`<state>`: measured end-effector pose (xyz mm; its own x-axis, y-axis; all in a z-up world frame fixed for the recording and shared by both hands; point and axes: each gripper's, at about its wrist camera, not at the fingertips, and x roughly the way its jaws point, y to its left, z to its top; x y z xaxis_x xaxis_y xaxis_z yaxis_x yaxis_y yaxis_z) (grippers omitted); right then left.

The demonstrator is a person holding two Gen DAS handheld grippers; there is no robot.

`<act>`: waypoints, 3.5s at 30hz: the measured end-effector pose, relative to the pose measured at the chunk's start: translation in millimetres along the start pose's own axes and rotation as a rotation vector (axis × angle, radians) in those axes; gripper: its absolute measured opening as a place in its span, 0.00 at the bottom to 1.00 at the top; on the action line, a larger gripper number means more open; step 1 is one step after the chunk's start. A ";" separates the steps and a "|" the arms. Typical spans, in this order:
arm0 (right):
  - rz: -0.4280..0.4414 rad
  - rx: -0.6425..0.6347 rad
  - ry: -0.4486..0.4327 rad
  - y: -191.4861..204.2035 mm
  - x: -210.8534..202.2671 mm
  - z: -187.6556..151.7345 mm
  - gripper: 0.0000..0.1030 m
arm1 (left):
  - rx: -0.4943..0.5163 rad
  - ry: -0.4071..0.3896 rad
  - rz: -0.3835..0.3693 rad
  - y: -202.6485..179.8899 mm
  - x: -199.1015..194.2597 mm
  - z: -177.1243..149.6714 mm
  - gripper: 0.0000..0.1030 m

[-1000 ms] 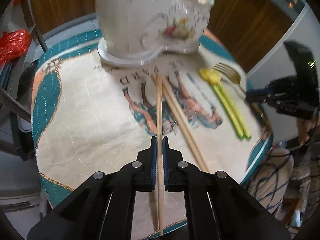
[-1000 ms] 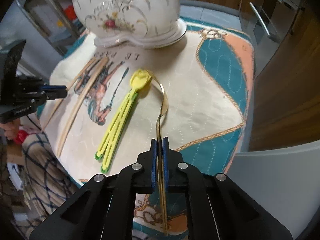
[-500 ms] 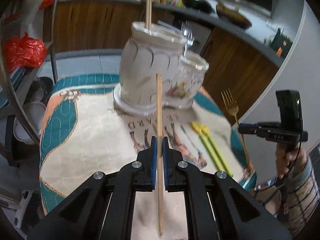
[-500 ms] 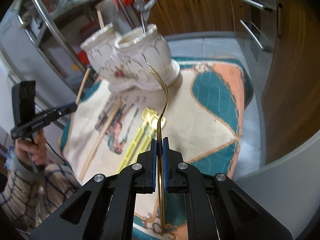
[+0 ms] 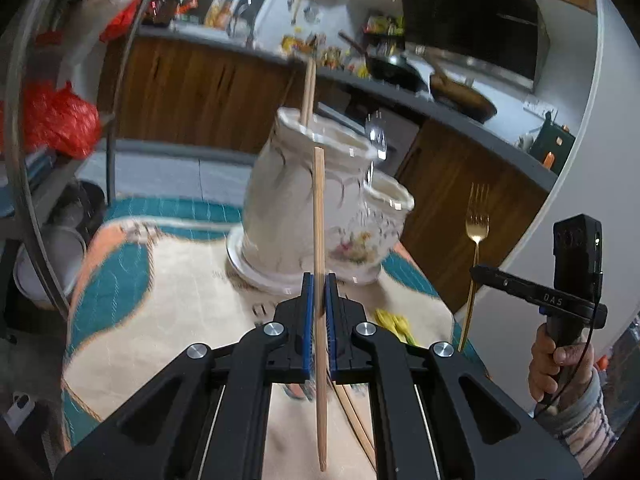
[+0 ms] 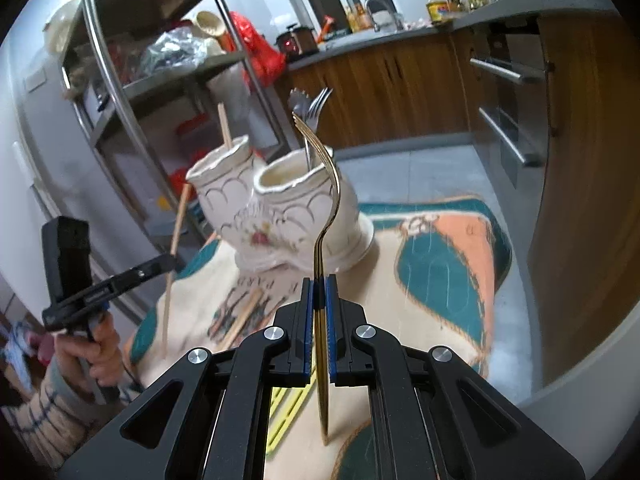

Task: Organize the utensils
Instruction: 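Lift the chopstick and gold fork up over the holder pots, then open the left tool over the tall pot while the right tool drops the gold fork into the small pot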

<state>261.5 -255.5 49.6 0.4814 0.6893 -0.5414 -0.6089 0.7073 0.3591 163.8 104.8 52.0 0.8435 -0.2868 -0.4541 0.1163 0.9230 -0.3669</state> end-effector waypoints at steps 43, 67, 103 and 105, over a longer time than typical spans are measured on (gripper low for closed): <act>-0.012 -0.183 -0.374 65.3 -13.4 106.1 0.07 | 0.139 -0.572 0.103 -50.8 11.8 129.3 0.05; -0.094 -0.203 -0.129 57.3 73.8 86.6 0.07 | 0.160 -0.315 0.259 -33.8 65.1 87.7 0.05; -0.106 -0.202 -0.126 47.9 33.7 45.0 0.20 | 0.082 -0.270 0.286 -18.6 -4.2 44.1 0.46; -0.111 -0.208 -0.106 47.5 34.1 36.4 0.20 | 0.084 -0.240 0.286 -17.6 -7.1 35.6 0.46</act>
<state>272.0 -192.7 75.9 0.6090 0.6295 -0.4824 -0.6601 0.7395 0.1317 174.4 99.8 90.6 0.9457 0.0449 -0.3218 -0.1077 0.9777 -0.1802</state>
